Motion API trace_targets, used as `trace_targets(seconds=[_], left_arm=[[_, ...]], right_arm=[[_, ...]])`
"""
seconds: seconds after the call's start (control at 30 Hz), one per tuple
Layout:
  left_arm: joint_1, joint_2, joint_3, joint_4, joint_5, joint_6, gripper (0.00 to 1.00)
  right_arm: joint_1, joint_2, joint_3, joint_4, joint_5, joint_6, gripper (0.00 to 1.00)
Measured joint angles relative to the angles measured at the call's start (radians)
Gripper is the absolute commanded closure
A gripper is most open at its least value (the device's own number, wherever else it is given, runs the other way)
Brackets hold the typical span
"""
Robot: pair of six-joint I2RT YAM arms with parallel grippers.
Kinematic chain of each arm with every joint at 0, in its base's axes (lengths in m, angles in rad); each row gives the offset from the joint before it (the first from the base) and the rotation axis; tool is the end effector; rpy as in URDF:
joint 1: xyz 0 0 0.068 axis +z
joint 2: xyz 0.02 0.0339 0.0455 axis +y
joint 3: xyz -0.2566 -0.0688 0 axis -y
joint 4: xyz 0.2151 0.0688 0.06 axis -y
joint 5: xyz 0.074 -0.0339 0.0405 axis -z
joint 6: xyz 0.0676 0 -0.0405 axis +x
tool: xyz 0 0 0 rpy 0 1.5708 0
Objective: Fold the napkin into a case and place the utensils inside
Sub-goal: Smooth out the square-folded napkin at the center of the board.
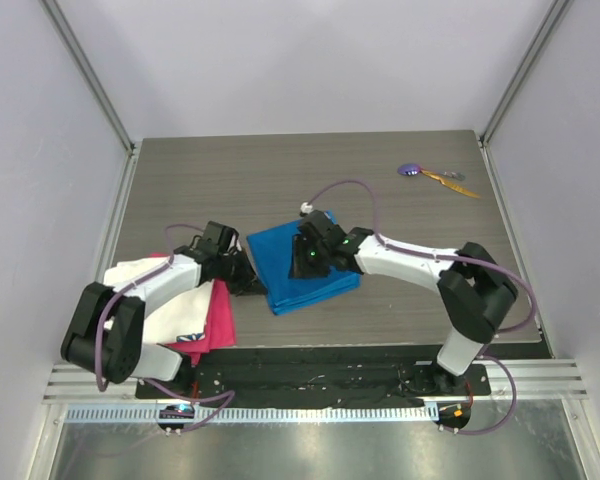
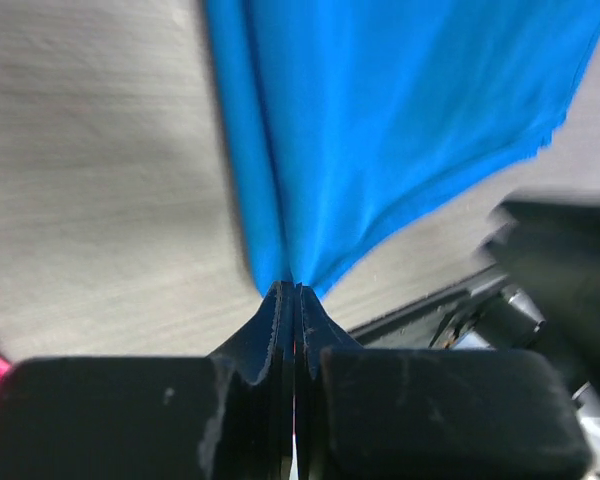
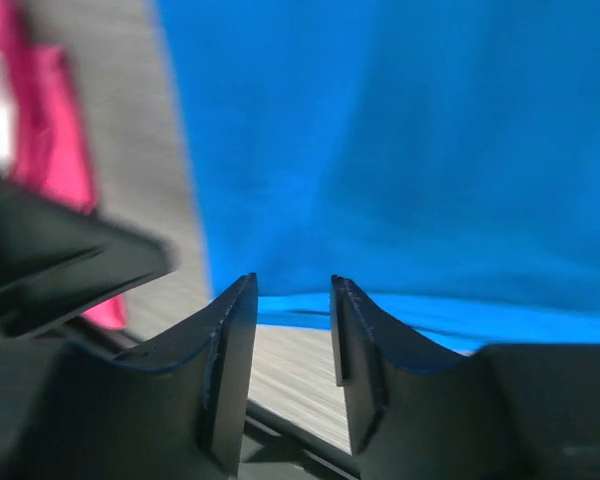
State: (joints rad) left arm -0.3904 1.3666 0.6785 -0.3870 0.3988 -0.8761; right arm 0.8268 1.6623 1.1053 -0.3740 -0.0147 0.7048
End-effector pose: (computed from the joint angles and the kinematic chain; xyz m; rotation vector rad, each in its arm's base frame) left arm 0.2092 -0.1145 0.1546 -0.5423 2.7934 -0.8885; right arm 0.2311 0.2525 0.1927 -0.1663 2.6175 0.6161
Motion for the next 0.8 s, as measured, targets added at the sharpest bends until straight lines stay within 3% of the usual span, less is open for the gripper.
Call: trace_targets(seconds=[0.2, 0.4, 0.57, 0.8], left_arm=[[0.046, 0.119, 0.027, 0.048, 0.010, -0.011, 1.00], [0.099, 0.175, 0.040, 0.090, 0.034, -0.012, 1.00], [0.125, 0.176, 0.042, 0.104, 0.047, -0.011, 1.00], [0.154, 0.181, 0.043, 0.107, 0.062, -0.011, 1.00]], right_arm=[[0.067, 0.125, 0.040, 0.117, -0.111, 0.010, 0.56], [0.107, 0.204, 0.102, 0.111, -0.132, -0.007, 0.55], [0.146, 0.222, 0.145, 0.080, -0.113, -0.041, 0.67], [0.190, 0.239, 0.171, 0.023, -0.048, -0.078, 0.67]])
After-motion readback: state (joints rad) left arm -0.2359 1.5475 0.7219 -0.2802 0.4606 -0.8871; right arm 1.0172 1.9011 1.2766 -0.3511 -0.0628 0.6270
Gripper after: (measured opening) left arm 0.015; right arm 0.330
